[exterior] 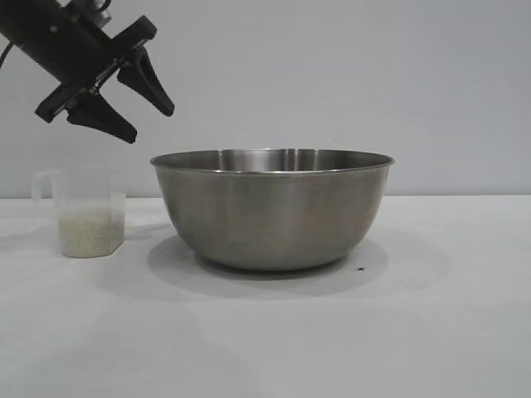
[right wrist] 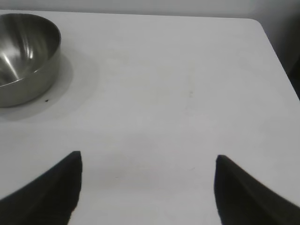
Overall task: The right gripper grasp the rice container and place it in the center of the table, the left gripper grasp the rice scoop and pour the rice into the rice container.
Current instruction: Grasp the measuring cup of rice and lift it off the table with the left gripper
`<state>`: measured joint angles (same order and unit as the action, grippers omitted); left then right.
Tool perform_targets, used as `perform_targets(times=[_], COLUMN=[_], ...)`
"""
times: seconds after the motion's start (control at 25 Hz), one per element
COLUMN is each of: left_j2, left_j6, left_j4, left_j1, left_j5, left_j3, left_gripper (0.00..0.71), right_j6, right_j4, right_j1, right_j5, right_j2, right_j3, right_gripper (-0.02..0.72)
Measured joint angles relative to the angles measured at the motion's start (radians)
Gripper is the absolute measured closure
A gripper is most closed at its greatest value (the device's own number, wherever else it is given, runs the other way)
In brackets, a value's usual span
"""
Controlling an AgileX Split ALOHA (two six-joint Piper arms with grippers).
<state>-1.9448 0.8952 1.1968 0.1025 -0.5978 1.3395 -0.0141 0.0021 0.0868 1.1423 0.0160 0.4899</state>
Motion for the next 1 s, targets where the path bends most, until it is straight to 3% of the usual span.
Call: perform_targets(times=[0.16, 0.28, 0.6, 0.8, 1.0], left_j2=[0.136, 0.248, 0.445, 0.533, 0.630], left_j6=[-0.119, -0.256, -0.691, -0.764, -0.764], left_j4=[-0.185, -0.413, -0.959, -1.029, -0.994], left_j1=[0.000, 0.000, 0.000, 0.000, 0.000], left_j5=[-0.022, -0.061, -0.266, -0.291, -0.182], left_j3=[0.000, 0.000, 0.000, -0.099, -0.312], left_gripper=[0.312, 0.312, 0.312, 0.312, 0.312], right_j6=[0.000, 0.000, 0.000, 0.000, 0.000], right_j4=[0.000, 0.000, 0.000, 0.000, 0.000], right_j1=[0.000, 0.000, 0.000, 0.000, 0.000], right_j5=[0.000, 0.000, 0.000, 0.000, 0.000], right_j2=[0.000, 0.000, 0.000, 0.000, 0.000], right_j3=[0.000, 0.000, 0.000, 0.000, 0.000], right_gripper=[0.162, 0.162, 0.162, 0.162, 0.162])
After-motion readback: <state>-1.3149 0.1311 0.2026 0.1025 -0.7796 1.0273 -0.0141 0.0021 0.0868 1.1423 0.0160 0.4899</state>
